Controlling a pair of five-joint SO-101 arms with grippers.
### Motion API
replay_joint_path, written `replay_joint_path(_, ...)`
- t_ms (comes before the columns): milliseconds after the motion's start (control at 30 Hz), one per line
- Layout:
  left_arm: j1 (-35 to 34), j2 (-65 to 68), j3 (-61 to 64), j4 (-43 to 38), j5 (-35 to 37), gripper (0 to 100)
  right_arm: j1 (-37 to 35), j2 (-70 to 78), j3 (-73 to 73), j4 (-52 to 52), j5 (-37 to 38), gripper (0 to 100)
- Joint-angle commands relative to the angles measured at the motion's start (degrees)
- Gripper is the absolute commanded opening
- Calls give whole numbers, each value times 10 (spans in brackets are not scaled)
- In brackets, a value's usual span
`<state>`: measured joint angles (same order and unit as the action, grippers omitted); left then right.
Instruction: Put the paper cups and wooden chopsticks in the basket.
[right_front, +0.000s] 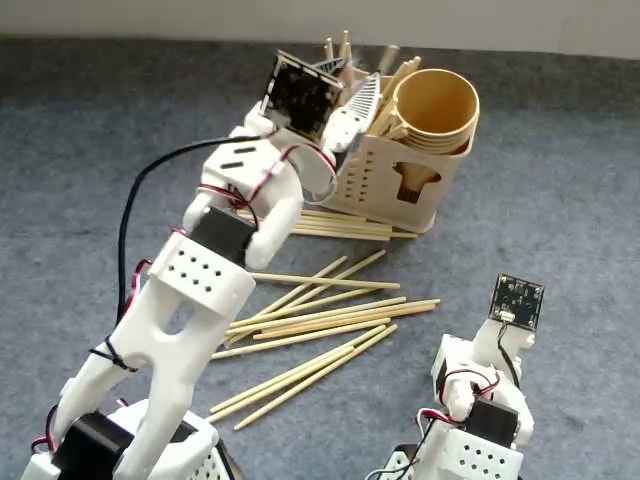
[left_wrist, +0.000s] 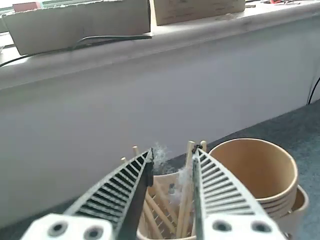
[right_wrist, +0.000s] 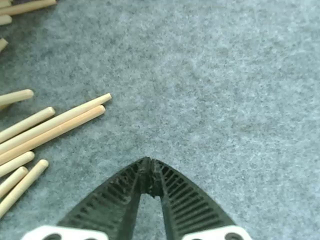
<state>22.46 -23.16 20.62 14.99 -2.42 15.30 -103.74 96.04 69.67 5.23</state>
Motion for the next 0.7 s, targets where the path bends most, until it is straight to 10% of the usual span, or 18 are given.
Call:
replay_joint_path(0, -19, -6, -82, 98, 4, 140, 7, -3, 87, 3, 0, 5)
replay_joint_path(667, -11, -41, -171, 527, 1, 136, 7, -3, 87, 3, 0, 5)
